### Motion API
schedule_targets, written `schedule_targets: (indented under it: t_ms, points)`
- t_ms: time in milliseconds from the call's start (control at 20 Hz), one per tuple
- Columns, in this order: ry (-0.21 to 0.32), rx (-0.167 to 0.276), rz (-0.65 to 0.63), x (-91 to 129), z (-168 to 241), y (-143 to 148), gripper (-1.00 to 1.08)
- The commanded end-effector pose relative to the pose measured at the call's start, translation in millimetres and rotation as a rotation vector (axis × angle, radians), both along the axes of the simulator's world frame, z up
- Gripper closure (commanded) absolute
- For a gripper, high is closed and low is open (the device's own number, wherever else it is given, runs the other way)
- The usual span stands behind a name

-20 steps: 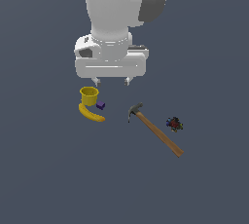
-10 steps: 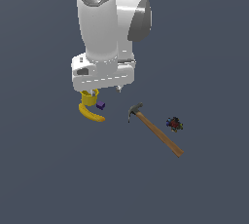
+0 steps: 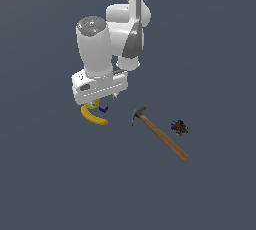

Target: Pick up a designated object from a clutter of objects.

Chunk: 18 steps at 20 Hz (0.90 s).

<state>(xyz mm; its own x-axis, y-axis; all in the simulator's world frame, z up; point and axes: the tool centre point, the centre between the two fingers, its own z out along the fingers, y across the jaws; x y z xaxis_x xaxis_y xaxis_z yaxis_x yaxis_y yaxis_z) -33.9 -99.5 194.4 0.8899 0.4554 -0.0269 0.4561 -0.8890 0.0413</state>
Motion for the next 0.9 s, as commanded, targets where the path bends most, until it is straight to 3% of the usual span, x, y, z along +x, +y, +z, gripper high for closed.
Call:
schedule_targets:
  t_ms: [0,850]
  points:
    - [0.003,0.001,0.056,-6.8,-14.5,-6.6,-0.92]
    - [0.014,0.031,0.419,-63.7,-100.1,-35.6,-0.92]
